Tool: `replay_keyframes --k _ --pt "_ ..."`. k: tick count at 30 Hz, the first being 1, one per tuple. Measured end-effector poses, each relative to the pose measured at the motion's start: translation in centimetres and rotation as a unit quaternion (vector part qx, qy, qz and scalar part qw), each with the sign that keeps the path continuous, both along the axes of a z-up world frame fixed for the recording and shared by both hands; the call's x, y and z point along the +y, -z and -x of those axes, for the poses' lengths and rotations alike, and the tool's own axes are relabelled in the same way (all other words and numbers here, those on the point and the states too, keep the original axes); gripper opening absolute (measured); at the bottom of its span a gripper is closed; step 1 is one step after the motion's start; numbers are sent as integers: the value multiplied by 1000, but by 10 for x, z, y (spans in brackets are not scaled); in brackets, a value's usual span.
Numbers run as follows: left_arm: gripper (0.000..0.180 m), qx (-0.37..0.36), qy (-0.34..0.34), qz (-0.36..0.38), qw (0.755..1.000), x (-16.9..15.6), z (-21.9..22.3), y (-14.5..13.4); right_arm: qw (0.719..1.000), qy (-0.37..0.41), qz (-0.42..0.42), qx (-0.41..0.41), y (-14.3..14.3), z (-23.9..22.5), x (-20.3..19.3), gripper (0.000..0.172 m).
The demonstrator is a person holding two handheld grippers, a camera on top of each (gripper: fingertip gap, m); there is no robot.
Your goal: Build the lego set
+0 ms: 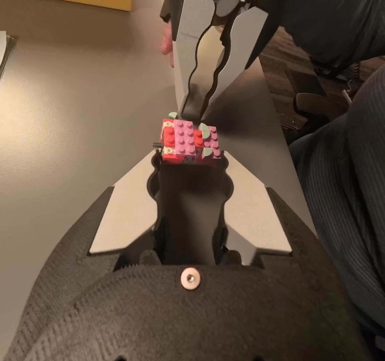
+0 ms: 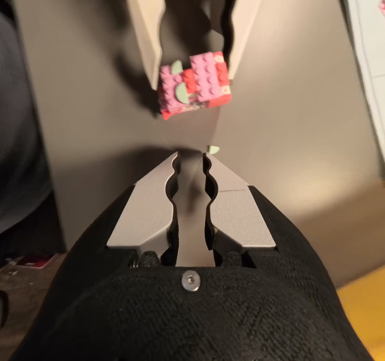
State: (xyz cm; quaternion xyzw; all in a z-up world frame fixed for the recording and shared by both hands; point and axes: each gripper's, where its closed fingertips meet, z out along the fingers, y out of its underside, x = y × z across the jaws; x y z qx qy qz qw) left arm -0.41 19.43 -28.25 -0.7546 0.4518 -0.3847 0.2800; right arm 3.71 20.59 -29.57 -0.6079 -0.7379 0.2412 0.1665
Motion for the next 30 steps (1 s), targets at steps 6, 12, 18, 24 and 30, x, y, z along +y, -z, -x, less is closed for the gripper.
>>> replay_keyframes --k 6,12,18,24,30 --pt "57 -2 3 5 1000 -1 0 0 998 21 -31 42 -9 12 17 22" --pt "58 0 3 6 1000 -2 1 1 999 1 -26 27 1 14 14 25" --pt "68 2 21 -7 1000 -7 -1 0 1000 4 -17 21 2 7 12 23" --pt "69 7 30 -32 999 -10 -7 0 1000 6 -17 19 1 1 12 21" --pt "60 -31 20 -12 999 -7 -7 -9 998 2 -3 61 -7 14 11 26"
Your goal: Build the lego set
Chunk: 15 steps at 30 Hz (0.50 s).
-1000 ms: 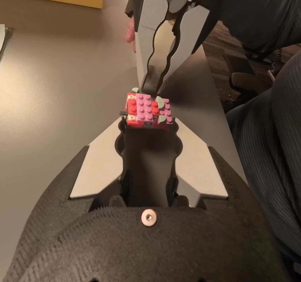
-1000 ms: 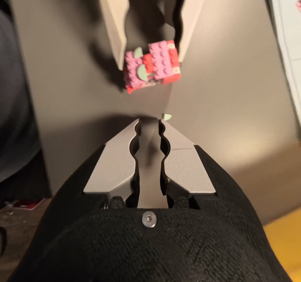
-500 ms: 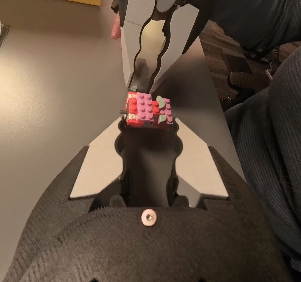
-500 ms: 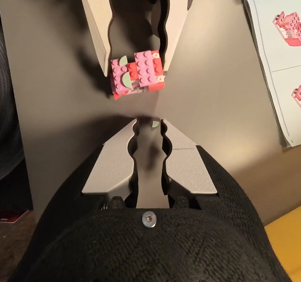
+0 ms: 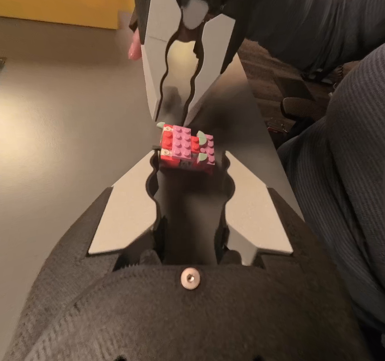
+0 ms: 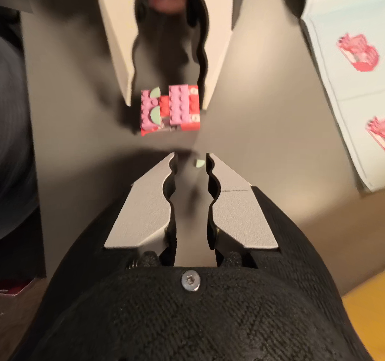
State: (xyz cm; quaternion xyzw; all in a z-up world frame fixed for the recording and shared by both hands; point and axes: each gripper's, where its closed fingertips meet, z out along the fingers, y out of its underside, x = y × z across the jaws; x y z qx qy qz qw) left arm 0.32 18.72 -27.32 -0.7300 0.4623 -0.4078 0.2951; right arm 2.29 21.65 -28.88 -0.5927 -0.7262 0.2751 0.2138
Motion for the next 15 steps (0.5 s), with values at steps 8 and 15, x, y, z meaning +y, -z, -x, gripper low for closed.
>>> replay_keyframes --k 8,15 --pt "65 -1 3 5 1000 -1 0 0 1000 -5 -2 -29 10 -3 0 24" --pt "67 -12 -7 -17 1000 3 -2 -5 1000 3 1 -27 10 -10 0 18"
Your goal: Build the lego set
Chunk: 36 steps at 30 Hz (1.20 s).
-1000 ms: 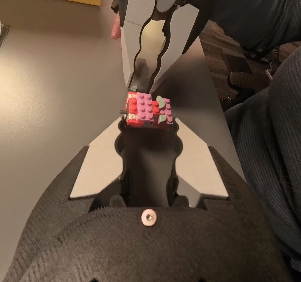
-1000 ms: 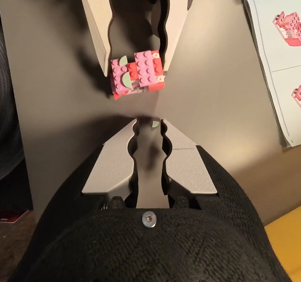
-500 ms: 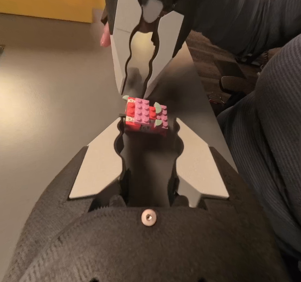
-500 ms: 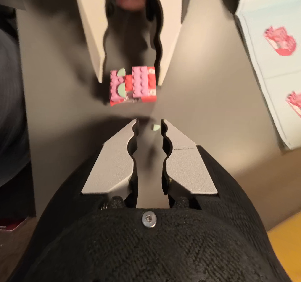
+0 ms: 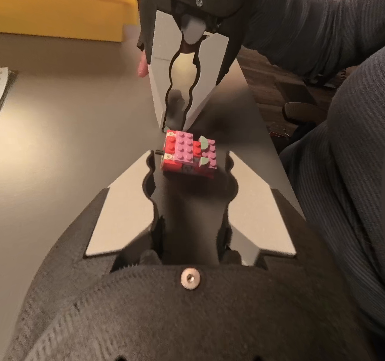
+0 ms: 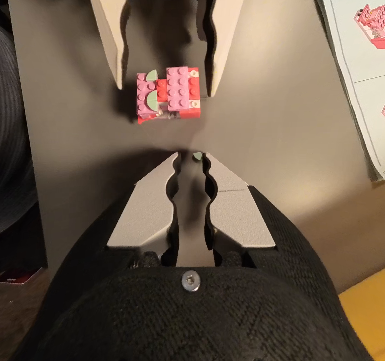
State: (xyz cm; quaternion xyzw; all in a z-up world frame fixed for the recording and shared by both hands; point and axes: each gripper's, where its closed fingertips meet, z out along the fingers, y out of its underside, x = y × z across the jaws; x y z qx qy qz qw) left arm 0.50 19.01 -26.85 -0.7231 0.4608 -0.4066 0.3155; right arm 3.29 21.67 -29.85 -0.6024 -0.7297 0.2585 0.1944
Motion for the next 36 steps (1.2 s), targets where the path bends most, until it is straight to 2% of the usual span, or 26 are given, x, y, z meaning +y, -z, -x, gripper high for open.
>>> replay_keyframes --k 8,13,15,19,23,26,29,36 --pt "61 14 10 3 1000 -3 -2 4 1000 14 -15 14 0 0 6 4" --pt "75 29 28 8 999 -10 -3 9 999 11 -43 15 -1 0 6 3" --pt "74 31 29 5 999 -10 -3 9 998 15 -42 41 -12 4 5 3" --pt "75 31 35 1 999 -12 -4 9 992 7 -16 122 -52 19 -10 3" --pt "86 59 30 -11 998 -11 -5 17 993 -30 -30 114 -59 26 -29 3" --pt "78 74 27 -20 997 -10 -7 20 993 -45 -43 101 -56 30 -36 3" --pt "60 83 15 -27 996 -7 -8 22 993 -50 -52 89 -52 32 -39 3" --pt "60 65 10 13 998 -8 -8 19 992 -69 -66 78 -48 32 -47 2"
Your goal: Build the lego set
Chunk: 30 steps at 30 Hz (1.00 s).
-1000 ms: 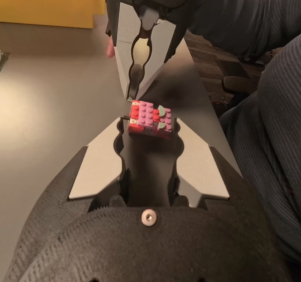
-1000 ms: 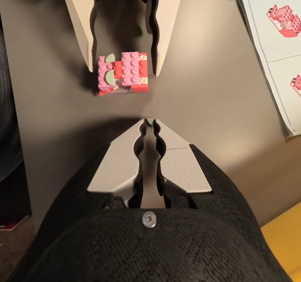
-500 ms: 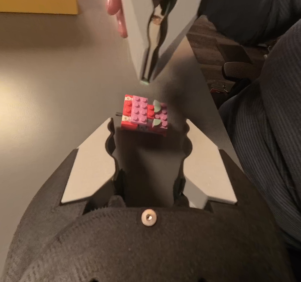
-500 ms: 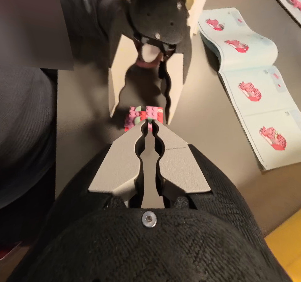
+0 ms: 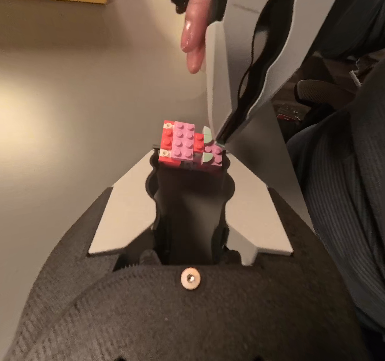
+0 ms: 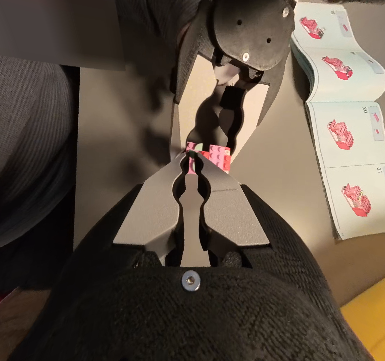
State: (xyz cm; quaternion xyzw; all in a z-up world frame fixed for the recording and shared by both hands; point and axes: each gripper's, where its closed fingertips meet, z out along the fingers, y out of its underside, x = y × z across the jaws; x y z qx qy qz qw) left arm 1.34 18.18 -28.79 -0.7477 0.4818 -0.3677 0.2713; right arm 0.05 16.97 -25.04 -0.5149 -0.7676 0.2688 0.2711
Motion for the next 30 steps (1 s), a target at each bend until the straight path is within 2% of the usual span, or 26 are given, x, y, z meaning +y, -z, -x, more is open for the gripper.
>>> replay_keyframes --k 13,30 --pt "60 13 24 -17 999 -8 -4 2 999 -37 -21 -20 -1 -1 -5 3" --pt "59 -15 19 -37 999 -5 -5 -11 998 -50 -33 -34 -2 1 -5 4"
